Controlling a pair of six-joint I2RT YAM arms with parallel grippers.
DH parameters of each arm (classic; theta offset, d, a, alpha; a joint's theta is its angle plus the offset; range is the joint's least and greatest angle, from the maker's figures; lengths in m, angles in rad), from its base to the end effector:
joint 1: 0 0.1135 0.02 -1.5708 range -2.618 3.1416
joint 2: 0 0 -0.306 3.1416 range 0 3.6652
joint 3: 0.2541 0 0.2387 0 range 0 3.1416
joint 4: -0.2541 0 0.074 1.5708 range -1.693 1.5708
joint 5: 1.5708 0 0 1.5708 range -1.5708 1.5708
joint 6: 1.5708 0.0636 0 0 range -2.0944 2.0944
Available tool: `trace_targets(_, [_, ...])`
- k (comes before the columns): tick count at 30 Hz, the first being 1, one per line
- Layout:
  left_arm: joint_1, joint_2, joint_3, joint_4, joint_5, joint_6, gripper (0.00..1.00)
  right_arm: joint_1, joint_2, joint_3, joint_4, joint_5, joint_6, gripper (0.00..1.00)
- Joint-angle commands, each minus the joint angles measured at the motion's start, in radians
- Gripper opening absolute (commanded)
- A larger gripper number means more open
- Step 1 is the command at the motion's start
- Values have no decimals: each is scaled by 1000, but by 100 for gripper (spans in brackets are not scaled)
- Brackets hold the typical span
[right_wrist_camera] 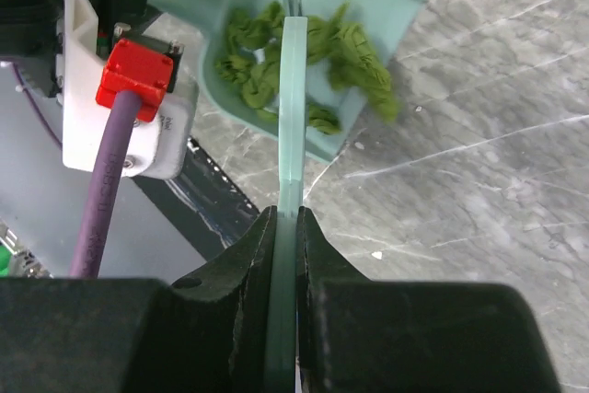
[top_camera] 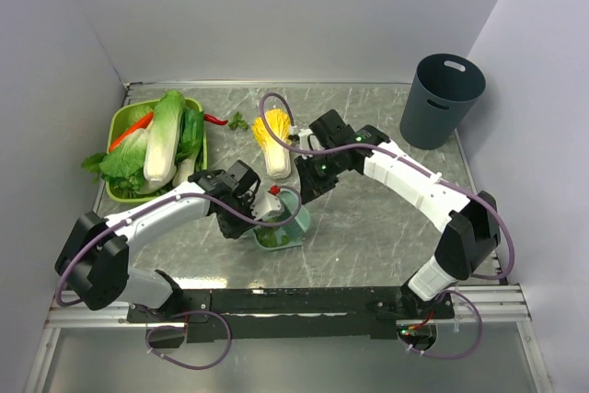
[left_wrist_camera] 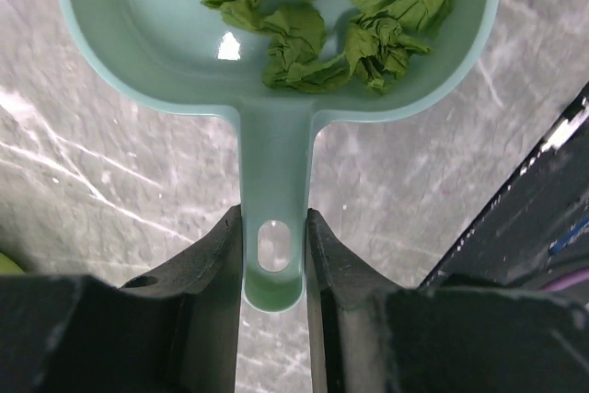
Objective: Sweep away the paper scraps from the table
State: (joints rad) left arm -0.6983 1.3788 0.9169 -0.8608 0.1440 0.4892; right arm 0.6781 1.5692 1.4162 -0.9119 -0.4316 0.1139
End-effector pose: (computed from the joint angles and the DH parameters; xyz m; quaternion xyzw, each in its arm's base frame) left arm 0.1694 -0.1541 0.2319 0.5611 0.8154 -0.0839 0.1153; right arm 0.2332 0.2220 0.3283 -0.3147 0.8934 0.2856 0.1456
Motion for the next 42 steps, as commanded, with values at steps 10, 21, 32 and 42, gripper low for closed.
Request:
trace_targets(10, [-7,-7,-4,97,25,-37,1,-162,-118,110,-153,-12,-140,0])
trace_targets(21, [-7,-17,-9,46,-30,-41,1,-192,15,150,-18,430,-223,0])
trace_targets(32, [-6,6,-13,85,-86,-44,1,-88,153,135,-10,226,-152,0])
trace_targets(42, [-6,91,63,140,-43,-64,1,-63,39,141,5,0,-43,0])
